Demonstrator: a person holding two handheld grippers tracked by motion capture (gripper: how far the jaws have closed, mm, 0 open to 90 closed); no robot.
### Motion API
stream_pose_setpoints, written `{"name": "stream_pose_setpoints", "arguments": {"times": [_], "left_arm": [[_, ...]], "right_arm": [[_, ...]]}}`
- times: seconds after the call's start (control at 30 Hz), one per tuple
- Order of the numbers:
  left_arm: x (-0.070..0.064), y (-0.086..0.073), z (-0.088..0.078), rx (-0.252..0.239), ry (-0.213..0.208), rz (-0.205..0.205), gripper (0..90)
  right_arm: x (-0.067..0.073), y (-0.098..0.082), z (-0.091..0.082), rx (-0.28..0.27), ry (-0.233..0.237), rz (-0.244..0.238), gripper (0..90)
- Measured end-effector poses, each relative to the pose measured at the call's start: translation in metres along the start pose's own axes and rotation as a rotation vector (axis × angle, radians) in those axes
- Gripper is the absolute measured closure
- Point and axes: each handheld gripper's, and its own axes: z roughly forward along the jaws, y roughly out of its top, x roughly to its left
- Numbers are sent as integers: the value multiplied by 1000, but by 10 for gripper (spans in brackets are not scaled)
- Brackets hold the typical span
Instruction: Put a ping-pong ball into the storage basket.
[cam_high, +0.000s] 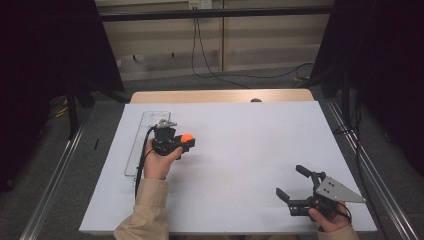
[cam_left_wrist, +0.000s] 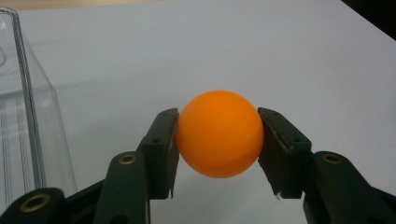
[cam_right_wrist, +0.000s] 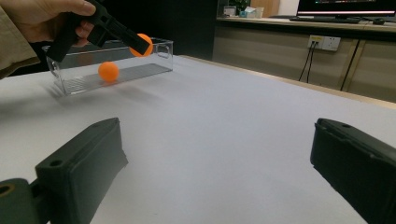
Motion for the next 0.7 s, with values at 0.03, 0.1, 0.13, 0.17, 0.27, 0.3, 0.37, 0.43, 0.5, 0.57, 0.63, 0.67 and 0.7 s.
{"name": "stream_pose_setpoints", "arguments": {"times": [0.03, 0.1, 0.13, 0.17, 0.27, 0.3, 0.37, 0.43, 0.5, 0.57, 0.63, 0.67, 0.7], "left_arm": [[0, 0, 0, 1, 2, 1, 509], [0, 0, 0, -1, 2, -6, 509], [1, 0, -1, 3, 2, -4, 509], [1, 0, -1, 7, 1, -3, 508], [3, 0, -2, 6, 0, -9, 509], [3, 0, -3, 4, -1, -12, 509], [3, 0, -4, 5, -2, -11, 509], [3, 1, -5, 7, -4, -7, 509], [3, 1, -6, 4, -3, -10, 509], [3, 2, -6, 7, -5, -9, 508], [2, 2, -6, 7, -7, -12, 508], [2, 2, -6, 6, -6, -12, 508], [2, 2, -7, 7, -7, -14, 509]], "right_arm": [[0, 0, 0, 0, 0, 0, 21], [0, 0, 0, 0, 1, 0, 21], [0, 0, 0, 0, 1, 0, 21], [0, 0, 0, 0, 0, 0, 21], [0, 0, 0, 0, -1, -1, 21], [0, 0, 0, -1, -1, -1, 21], [0, 0, 0, -1, -1, 0, 21], [0, 0, 0, 0, -1, -2, 21], [0, 0, 0, -1, -1, 0, 21], [0, 0, 0, 0, -1, -1, 21], [0, 0, 0, 0, -1, -1, 21], [0, 0, 0, 0, 0, -2, 21], [0, 0, 0, 0, 0, -1, 21]]}}
